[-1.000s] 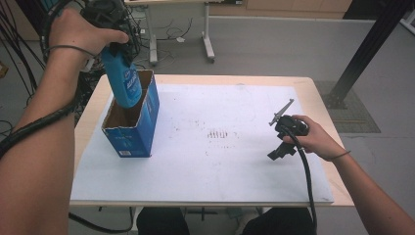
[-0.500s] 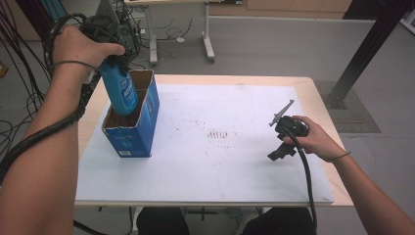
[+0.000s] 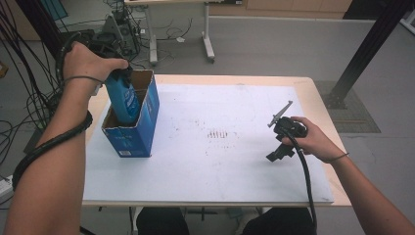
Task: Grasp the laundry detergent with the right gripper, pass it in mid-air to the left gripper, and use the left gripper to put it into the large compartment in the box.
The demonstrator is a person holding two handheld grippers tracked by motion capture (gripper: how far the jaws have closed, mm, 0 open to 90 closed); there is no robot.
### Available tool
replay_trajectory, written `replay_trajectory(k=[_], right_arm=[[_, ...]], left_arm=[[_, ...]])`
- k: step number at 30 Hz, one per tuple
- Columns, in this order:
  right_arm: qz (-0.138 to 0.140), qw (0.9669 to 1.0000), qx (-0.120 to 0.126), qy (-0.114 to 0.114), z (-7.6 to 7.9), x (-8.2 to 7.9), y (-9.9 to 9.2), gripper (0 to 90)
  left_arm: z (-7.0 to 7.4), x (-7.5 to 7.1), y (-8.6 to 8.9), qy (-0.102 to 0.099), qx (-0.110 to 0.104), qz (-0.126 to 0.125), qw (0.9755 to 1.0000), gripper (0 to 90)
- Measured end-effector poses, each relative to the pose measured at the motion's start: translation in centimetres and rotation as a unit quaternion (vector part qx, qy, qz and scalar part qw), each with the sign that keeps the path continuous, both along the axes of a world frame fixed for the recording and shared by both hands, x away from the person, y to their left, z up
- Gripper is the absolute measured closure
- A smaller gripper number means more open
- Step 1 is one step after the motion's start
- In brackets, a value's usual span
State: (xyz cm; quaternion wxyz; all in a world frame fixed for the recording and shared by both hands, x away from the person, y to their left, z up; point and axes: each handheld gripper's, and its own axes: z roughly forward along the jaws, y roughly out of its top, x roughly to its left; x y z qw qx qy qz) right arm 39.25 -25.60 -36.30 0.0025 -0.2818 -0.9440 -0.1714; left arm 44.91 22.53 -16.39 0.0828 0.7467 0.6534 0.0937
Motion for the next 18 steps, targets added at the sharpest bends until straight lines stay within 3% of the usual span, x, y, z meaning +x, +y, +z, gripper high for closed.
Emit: replay_trajectory(k=[10, 18], right_arm=[[-0.005, 1.0, 0.005, 0.003, -0.3, -0.1, -0.3, 3.6], [-0.004, 0.9999, 0.008, 0.007, -0.4, -0.2, -0.2, 3.5]], left_arm=[[-2.9, 0.5, 0.4, 0.0, 0.003, 0.004, 1.0, 37.9], [-4.1, 0.6, 0.3, -0.001, 0.001, 0.004, 1.0, 37.9]])
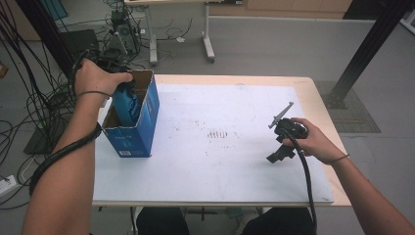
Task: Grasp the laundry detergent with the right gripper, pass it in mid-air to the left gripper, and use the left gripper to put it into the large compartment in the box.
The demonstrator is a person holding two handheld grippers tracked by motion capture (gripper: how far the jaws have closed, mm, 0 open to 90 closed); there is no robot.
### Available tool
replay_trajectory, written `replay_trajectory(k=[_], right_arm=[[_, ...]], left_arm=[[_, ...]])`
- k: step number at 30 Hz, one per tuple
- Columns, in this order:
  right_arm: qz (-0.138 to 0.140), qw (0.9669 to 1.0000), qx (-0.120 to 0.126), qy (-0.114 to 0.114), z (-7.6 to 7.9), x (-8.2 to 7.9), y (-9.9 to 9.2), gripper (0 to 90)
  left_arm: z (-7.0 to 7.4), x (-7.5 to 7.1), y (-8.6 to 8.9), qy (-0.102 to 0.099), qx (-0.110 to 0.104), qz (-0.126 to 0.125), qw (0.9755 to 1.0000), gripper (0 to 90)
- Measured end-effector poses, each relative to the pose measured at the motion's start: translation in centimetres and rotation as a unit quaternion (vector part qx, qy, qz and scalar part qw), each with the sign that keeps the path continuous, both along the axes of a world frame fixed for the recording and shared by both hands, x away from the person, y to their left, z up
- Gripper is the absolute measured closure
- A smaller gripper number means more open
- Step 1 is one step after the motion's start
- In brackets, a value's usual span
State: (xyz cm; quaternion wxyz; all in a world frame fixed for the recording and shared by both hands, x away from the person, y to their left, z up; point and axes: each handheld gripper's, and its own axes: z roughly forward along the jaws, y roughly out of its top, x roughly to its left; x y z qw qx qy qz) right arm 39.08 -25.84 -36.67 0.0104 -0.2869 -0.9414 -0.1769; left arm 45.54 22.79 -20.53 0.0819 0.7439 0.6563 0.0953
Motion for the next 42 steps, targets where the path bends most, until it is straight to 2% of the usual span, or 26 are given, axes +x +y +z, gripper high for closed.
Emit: replay_trajectory(k=[13, 16, 19, 27, 37, 42], right_arm=[[0.004, 1.0, -0.004, 0.003, -0.3, 0.1, 0.3, 3.6], [0.006, 1.0, -0.005, 0.003, -0.3, 0.1, 0.4, 3.5], [0.008, 0.9999, -0.005, 0.005, -0.4, 0.1, 0.5, 3.5], [0.008, 0.9999, -0.007, 0.007, -0.5, 0.1, 0.7, 3.5], [0.008, 0.9999, -0.005, 0.007, -0.6, 0.1, 0.7, 3.6], [0.006, 0.9999, -0.005, 0.006, -0.6, 0.0, 0.6, 3.6]], left_arm=[[-2.7, -0.2, 0.4, 0.001, -0.002, 0.013, 0.9999, 37.9], [-3.5, -0.3, 0.2, -0.003, 0.006, 0.014, 0.9999, 37.9], [-3.9, -0.4, 0.2, 0.0, 0.01, 0.014, 0.9999, 37.9], [-5.2, -0.6, 0.1, 0.003, 0.004, 0.015, 0.9999, 37.9], [-6.8, -0.9, -0.1, 0.016, 0.004, 0.013, 0.9998, 37.9], [-7.2, -1.0, -0.1, 0.013, 0.004, 0.015, 0.9998, 37.9]])
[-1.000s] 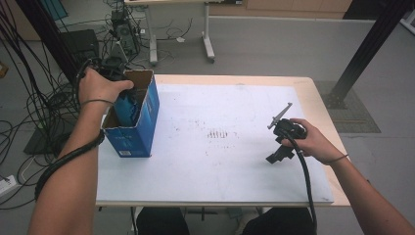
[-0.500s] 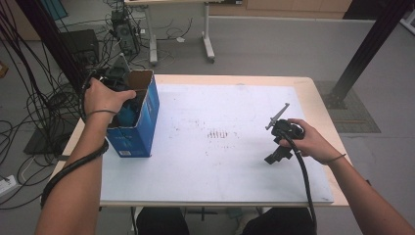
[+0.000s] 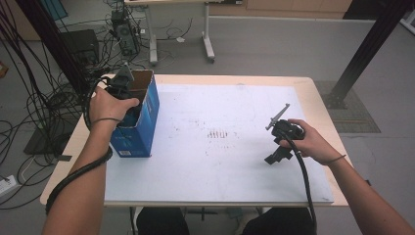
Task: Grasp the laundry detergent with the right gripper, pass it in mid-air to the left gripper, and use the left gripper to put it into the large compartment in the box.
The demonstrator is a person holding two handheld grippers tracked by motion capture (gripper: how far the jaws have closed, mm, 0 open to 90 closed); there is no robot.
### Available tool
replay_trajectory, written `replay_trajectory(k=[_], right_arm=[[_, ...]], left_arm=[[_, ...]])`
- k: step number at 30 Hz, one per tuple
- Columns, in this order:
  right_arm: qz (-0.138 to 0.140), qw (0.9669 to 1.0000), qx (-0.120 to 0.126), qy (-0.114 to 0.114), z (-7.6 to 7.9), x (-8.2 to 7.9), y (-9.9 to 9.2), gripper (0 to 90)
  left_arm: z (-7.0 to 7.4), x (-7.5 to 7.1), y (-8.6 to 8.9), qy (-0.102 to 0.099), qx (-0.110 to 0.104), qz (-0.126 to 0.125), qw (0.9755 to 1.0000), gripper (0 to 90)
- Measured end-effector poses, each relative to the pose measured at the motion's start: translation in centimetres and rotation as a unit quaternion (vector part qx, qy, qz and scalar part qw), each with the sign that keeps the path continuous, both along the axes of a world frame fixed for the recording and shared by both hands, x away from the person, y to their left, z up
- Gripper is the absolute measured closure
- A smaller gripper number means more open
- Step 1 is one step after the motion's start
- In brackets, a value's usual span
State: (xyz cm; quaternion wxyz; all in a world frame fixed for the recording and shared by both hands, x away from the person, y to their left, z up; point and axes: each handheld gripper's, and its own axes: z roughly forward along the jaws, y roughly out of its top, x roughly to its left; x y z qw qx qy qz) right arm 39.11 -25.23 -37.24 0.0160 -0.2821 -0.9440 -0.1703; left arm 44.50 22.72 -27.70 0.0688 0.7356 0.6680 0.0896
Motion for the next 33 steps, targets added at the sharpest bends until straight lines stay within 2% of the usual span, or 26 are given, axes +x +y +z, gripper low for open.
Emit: replay_trajectory(k=[33], right_arm=[[-0.003, 1.0, -0.001, -0.001, -0.15, 0.03, -0.08, 3.6]], left_arm=[[-0.11, 0.04, 0.24, 0.001, -0.007, 0.003, 1.0, 37.8]])
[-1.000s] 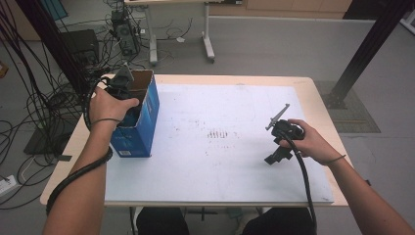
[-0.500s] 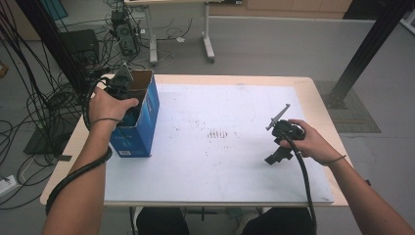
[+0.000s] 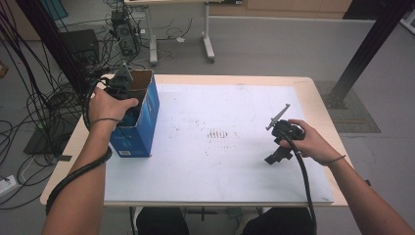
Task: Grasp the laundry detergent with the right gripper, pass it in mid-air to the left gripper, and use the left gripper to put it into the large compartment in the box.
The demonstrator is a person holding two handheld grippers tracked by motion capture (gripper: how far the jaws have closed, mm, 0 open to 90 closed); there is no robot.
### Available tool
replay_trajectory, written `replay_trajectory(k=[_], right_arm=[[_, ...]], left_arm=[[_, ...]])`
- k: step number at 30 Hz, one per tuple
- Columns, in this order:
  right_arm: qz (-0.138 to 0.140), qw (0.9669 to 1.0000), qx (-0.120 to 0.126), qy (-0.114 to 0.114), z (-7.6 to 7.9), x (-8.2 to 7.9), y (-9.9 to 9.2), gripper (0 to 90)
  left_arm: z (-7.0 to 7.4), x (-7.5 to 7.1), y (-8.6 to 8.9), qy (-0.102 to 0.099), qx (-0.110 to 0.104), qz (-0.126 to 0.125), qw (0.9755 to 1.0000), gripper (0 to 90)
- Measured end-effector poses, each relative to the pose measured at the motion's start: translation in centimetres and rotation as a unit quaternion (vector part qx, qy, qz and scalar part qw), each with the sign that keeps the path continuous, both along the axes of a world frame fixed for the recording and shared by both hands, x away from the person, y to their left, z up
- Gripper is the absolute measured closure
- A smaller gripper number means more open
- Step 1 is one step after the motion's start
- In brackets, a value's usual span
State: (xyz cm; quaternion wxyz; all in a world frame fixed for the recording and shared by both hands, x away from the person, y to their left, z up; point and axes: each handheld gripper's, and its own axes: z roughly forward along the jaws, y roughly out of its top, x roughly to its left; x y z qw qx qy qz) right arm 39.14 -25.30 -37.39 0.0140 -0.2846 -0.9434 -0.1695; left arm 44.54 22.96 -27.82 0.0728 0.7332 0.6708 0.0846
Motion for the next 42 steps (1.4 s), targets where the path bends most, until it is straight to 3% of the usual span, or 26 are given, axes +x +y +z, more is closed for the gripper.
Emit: replay_trajectory(k=[42], right_arm=[[0.003, 1.0, -0.009, 0.0, 0.0, 0.14, -0.01, 3.6]], left_arm=[[-0.01, 0.03, -0.01, 0.0, -0.002, 0.005, 1.0, 37.8]])
